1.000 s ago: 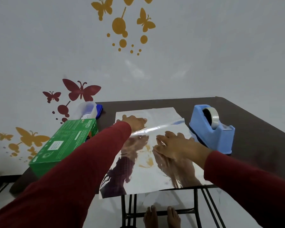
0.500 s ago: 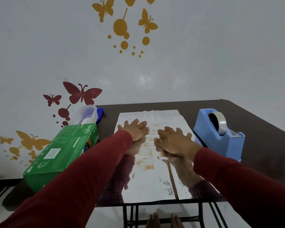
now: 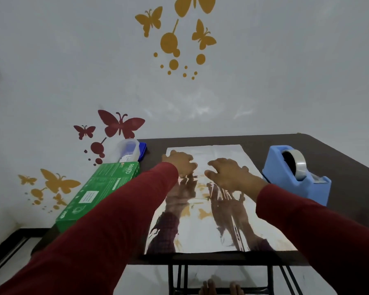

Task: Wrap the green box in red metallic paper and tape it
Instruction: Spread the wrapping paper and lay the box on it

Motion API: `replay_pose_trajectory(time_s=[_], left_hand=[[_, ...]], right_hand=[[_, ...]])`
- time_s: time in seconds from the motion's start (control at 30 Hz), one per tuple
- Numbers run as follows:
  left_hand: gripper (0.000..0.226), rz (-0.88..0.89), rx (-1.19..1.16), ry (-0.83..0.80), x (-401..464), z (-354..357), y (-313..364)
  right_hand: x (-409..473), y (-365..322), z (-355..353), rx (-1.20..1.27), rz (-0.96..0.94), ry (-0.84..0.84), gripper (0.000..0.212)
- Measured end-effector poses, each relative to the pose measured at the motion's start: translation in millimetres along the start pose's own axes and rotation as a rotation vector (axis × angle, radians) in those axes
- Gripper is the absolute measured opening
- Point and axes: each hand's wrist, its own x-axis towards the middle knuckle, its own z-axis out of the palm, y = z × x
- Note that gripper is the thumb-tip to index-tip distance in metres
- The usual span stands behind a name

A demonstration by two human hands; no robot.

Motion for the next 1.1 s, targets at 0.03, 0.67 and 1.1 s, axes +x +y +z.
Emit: replay_pose_trajectory(time_s=[0.03, 0.67, 1.1], left_hand=[[0.052, -0.002, 0.003, 0.022, -6.3, -8.9, -2.6], [0.102, -0.402, -0.232, 0.085, -181.8, -41.9, -123.9], [0.115, 0.124, -0.193, 0.080, -139.1, -75.4, -64.7]], right_hand=[[0.9, -7.4, -4.0, 0.030, -0.023, 0.006, 0.057], [-38.6, -161.6, 0.2, 0.857, -0.150, -0.269, 0.043], [-28.0, -58.5, -27.3, 1.400, 0.217, 0.081, 0.031]])
